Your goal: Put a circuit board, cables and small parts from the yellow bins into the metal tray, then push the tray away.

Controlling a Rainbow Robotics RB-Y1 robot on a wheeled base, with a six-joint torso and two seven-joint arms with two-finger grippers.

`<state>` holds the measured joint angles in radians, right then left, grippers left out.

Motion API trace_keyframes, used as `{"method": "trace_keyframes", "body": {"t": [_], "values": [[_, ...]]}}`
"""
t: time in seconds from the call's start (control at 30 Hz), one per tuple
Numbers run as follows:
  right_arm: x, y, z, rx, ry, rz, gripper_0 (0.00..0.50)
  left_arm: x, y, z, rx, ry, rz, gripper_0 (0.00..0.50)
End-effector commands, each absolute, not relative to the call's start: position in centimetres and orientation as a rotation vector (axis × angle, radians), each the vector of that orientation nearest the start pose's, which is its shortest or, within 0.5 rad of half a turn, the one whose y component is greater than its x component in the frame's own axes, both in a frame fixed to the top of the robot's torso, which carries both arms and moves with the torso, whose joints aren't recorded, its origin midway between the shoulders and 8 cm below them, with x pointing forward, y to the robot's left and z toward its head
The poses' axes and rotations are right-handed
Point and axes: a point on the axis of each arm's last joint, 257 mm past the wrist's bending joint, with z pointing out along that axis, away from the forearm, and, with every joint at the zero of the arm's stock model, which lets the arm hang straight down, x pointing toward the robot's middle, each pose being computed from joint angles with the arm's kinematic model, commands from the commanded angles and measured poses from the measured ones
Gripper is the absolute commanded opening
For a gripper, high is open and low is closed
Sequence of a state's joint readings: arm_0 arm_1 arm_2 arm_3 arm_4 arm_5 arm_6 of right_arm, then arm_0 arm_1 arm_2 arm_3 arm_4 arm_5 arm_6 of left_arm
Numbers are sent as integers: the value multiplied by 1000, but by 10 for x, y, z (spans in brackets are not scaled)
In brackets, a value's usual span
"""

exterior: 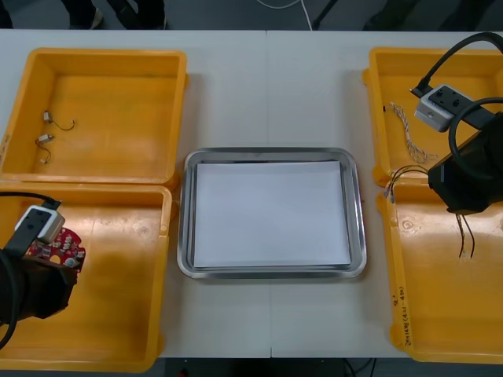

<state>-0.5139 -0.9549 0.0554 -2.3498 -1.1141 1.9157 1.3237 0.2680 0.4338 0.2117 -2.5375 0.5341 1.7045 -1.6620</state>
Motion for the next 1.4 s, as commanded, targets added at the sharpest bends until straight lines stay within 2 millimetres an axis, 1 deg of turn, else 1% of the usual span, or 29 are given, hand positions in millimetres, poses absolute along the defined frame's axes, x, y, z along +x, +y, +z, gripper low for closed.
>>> {"method": "trace_keyframes", "body": {"t": [0.03,0.17,0.3,0.43,0.47,0.53,0.63,0.77,0.87,0.9,0.97,1.0,1.07,1.1,1.17,1.27,1.4], "values": [[373,-229,-96,-897,2473,-86,0,303,298,-217,241,2533,38,0],[373,-229,-96,-899,2472,-87,0,305,292,-210,156,2560,-3,0],[373,-228,-96,-901,2471,-86,0,309,284,-201,130,2575,-24,0],[373,-228,-96,-900,2472,-85,0,333,266,-176,119,2507,-59,0],[373,-228,-96,-900,2472,-85,0,335,264,-173,113,2500,-65,0],[373,-228,-97,-903,2472,-84,0,343,252,-163,99,2476,-89,0],[373,-228,-96,-903,2471,-84,0,352,238,-155,70,2452,-124,0],[373,-228,-97,-904,2472,-83,0,357,220,-153,58,2442,-139,0],[373,-228,-97,-906,2471,-84,0,360,198,-153,77,2432,-140,0],[373,-228,-97,-906,2471,-84,0,360,194,-152,87,2430,-141,0],[373,-228,-97,-904,2472,-83,0,365,175,-143,126,2402,-154,0],[373,-228,-97,-904,2472,-83,0,366,170,-140,138,2394,-158,0],[373,-228,-97,-904,2472,-83,0,370,153,-136,171,2392,-173,0],[373,-228,-97,-904,2472,-83,0,371,150,-137,171,2396,-176,0],[373,-228,-97,-900,2473,-82,0,376,138,-138,191,2407,-180,0],[373,-228,-97,-900,2473,-82,0,382,128,-143,225,2430,-167,0],[373,-228,-97,-896,2475,-81,0,390,120,-149,257,2458,-134,0]]}}
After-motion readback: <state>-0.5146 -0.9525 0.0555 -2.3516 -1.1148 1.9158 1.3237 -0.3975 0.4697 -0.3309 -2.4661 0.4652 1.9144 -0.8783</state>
